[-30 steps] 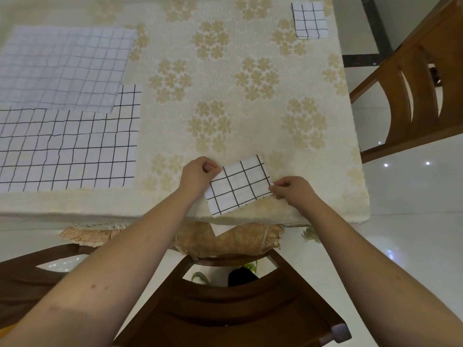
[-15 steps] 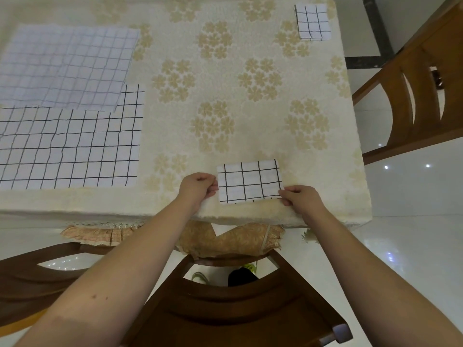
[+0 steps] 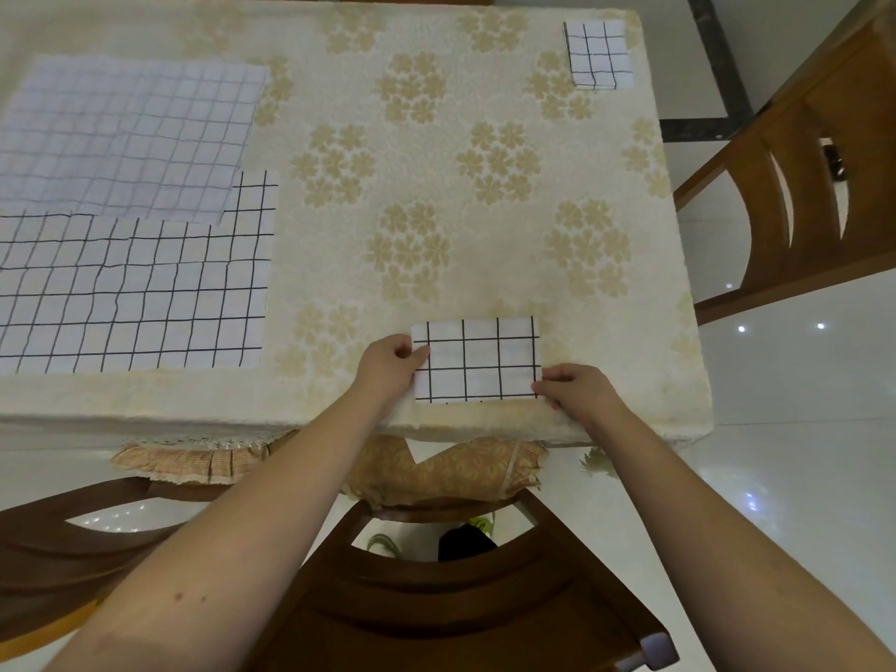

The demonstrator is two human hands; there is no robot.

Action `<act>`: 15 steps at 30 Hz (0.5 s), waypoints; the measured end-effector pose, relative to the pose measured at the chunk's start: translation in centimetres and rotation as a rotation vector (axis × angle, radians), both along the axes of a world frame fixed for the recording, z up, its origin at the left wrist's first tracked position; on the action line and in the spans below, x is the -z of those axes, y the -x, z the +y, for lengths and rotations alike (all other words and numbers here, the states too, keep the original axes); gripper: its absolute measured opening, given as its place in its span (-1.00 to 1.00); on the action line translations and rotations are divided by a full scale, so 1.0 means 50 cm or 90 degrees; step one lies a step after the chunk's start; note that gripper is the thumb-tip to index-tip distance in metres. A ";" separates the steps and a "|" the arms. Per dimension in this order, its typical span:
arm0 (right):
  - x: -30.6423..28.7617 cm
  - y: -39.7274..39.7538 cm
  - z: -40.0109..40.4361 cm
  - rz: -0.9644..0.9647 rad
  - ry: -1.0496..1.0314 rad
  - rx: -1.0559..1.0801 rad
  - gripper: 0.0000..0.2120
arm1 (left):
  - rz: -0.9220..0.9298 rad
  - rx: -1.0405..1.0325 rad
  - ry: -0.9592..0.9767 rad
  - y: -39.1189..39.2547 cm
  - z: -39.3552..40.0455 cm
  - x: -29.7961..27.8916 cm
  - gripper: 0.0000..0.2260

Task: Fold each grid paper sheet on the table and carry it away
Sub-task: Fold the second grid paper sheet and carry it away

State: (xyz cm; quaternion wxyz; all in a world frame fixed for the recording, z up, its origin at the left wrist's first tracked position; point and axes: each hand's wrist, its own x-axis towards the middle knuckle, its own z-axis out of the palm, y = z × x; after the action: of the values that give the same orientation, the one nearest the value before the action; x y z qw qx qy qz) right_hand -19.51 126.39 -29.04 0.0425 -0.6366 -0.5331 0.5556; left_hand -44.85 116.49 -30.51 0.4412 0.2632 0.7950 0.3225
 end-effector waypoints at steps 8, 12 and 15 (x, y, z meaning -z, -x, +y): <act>-0.007 -0.003 -0.004 0.087 0.005 -0.069 -0.73 | -0.067 0.008 -0.080 0.021 -0.037 -0.004 -0.66; -0.009 0.001 -0.018 0.154 0.047 -0.074 -0.61 | -0.080 0.021 -0.093 0.028 -0.047 -0.014 -0.62; -0.012 0.012 -0.030 0.184 0.063 -0.028 -0.64 | -0.112 0.017 -0.088 0.029 -0.052 -0.018 -0.73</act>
State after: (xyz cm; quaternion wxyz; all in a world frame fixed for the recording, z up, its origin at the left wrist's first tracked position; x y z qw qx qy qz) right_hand -20.10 124.87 -28.43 0.0752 -0.5397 -0.5072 0.6677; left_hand -46.32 113.89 -29.63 0.4947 0.2743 0.7253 0.3924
